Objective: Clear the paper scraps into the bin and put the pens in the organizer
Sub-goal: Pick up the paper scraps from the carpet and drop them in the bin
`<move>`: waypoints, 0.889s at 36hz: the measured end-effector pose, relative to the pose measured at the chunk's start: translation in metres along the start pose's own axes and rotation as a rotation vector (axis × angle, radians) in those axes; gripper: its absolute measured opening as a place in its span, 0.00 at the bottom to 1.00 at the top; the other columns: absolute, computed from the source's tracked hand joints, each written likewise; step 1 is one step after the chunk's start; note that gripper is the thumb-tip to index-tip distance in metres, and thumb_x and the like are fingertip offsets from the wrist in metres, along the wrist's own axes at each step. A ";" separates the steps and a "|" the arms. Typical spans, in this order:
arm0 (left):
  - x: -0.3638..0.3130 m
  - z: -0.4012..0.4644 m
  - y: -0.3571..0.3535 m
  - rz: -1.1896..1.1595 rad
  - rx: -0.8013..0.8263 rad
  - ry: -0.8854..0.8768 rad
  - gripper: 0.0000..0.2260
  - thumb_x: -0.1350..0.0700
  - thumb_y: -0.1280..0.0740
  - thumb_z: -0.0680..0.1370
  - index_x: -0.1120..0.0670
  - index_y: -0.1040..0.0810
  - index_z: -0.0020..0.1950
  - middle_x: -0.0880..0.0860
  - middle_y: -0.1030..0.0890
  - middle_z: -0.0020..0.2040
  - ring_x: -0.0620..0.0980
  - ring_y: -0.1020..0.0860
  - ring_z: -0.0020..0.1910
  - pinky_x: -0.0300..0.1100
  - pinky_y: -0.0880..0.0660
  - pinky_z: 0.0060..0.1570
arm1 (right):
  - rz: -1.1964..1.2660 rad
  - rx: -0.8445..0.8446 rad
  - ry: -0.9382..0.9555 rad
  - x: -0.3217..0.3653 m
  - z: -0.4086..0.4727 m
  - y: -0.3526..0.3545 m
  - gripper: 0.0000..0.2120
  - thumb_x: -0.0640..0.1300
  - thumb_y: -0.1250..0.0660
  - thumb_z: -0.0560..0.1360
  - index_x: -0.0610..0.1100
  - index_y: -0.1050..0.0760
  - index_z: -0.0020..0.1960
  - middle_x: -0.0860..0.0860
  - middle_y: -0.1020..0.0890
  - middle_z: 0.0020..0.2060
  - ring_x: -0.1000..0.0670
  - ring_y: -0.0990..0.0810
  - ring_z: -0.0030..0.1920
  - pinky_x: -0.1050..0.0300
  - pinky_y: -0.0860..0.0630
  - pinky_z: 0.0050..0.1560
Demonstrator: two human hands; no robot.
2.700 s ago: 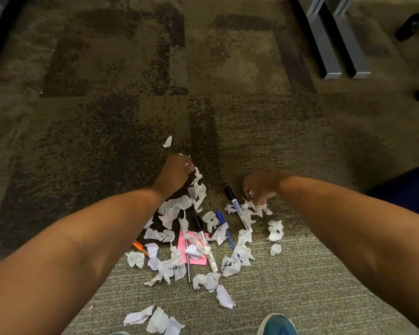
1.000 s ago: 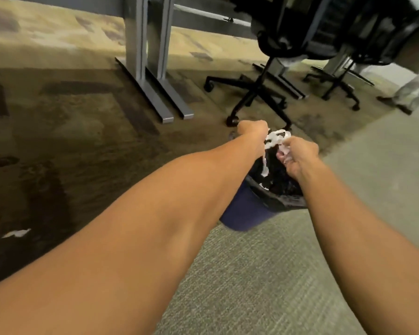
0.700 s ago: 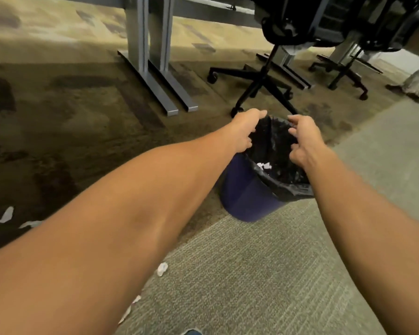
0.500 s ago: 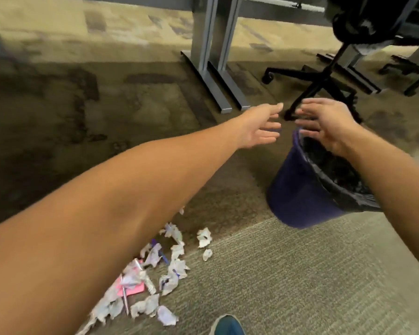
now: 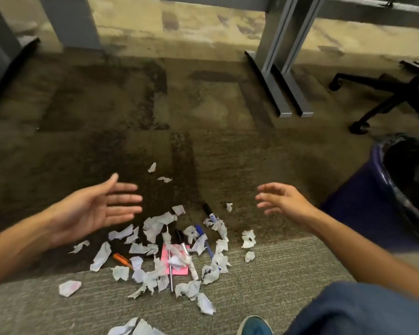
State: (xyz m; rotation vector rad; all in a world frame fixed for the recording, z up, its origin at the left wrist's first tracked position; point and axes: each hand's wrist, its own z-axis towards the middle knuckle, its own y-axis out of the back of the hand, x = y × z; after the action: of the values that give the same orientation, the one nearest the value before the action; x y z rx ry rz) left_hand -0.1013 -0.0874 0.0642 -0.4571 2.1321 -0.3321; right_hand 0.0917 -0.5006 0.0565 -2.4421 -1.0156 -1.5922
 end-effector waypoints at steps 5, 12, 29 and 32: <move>0.078 -0.037 0.062 -0.160 -0.222 0.016 0.25 0.41 0.42 0.79 0.57 0.26 0.67 0.59 0.21 0.64 0.58 0.22 0.63 0.54 0.23 0.58 | -0.029 0.009 -0.095 -0.041 0.010 -0.026 0.13 0.37 0.31 0.78 0.41 0.23 0.62 0.43 0.16 0.54 0.47 0.16 0.48 0.54 0.19 0.46; 0.154 -0.048 0.088 -0.147 -0.488 -0.001 0.21 0.46 0.37 0.76 0.57 0.24 0.64 0.57 0.18 0.60 0.55 0.19 0.59 0.50 0.23 0.54 | -0.172 -0.071 -0.133 -0.093 0.021 -0.038 0.13 0.38 0.30 0.78 0.43 0.21 0.62 0.47 0.16 0.49 0.45 0.16 0.50 0.52 0.20 0.45; 0.207 -0.043 0.099 0.880 -0.896 -0.030 0.17 0.56 0.21 0.66 0.45 0.19 0.53 0.48 0.26 0.50 0.42 0.25 0.44 0.40 0.28 0.46 | -0.917 -0.010 0.131 -0.153 0.031 -0.052 0.17 0.39 0.22 0.69 0.45 0.21 0.57 0.50 0.29 0.43 0.44 0.25 0.45 0.55 0.33 0.43; 0.209 -0.042 0.100 0.948 -0.891 -0.046 0.17 0.57 0.21 0.66 0.46 0.20 0.51 0.46 0.24 0.44 0.40 0.24 0.40 0.36 0.29 0.40 | -0.907 -0.006 0.181 -0.154 0.027 -0.055 0.13 0.33 0.28 0.71 0.49 0.22 0.49 0.52 0.26 0.41 0.46 0.24 0.43 0.55 0.35 0.40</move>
State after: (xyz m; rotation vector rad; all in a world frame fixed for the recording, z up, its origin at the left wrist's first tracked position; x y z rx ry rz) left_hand -0.2654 -0.0871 -0.1051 0.1123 2.0986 1.1704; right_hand 0.0442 -0.5230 -0.1007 -1.8403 -2.2582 -1.9271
